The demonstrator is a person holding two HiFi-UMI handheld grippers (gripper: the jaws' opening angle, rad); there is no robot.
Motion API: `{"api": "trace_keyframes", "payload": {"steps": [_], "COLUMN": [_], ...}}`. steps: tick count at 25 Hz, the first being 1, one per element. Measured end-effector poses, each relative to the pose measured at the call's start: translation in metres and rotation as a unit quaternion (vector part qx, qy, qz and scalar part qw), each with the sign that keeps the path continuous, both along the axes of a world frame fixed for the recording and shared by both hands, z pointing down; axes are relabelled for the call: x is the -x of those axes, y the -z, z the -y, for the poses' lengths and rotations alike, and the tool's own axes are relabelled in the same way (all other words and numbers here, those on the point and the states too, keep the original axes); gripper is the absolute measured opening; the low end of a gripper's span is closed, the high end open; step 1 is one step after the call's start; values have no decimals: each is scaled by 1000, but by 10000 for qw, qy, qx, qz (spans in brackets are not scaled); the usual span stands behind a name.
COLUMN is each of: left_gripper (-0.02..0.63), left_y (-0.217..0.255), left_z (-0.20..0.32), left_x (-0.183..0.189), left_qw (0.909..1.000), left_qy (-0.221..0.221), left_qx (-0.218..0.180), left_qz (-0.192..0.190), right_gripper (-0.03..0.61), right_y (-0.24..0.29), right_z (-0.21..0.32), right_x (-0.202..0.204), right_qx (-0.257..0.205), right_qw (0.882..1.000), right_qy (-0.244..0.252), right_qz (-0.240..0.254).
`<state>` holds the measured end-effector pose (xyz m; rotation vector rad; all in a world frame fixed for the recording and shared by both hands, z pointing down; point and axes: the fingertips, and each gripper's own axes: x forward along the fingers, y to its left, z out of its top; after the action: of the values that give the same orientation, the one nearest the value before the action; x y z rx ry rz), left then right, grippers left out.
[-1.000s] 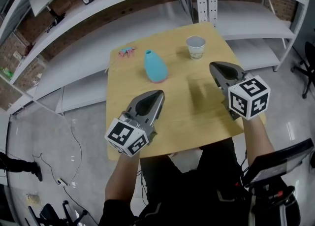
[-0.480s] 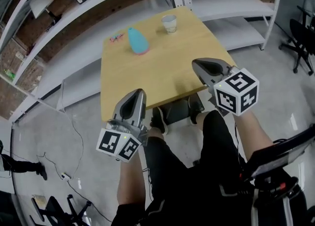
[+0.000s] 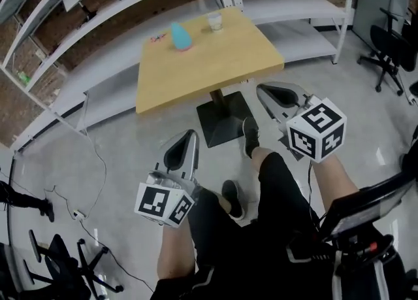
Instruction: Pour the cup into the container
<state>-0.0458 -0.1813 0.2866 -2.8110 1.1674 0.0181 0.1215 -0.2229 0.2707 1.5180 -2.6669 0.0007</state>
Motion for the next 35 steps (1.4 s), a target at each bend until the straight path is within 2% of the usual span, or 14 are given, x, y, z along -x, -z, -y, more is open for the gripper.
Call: {"api": "trace_keyframes", "payload": {"steps": [4,10,17,29,35], "left_gripper": [2,2,2,2,2], "left_y": [-3,-18,-43,-23,-26], "left_z": [-63,-167,-299,-548,-662], "left_x": [3,5,-2,-52,-52], "left_qw": [9999,9988,9959,9976,9972], "left_qy": [31,254,337,16,2], "left_qx": [30,376,784,696,749], "left_qz": [112,-188,-283,-37,-54], "right_gripper": [3,2,2,3,2], "right_y": [6,-7,-16,-24,-24], "right_z": [-59,-157,-300,-557,-676], "right_x": [2,5,6,-34,-37], "right_qx": [-88,30,109,134,90], "right_qw": [9999,9999,9992,9994,9996], "right_qy": [78,153,342,111,39], "right_qz": [51,40,201,298,265]}}
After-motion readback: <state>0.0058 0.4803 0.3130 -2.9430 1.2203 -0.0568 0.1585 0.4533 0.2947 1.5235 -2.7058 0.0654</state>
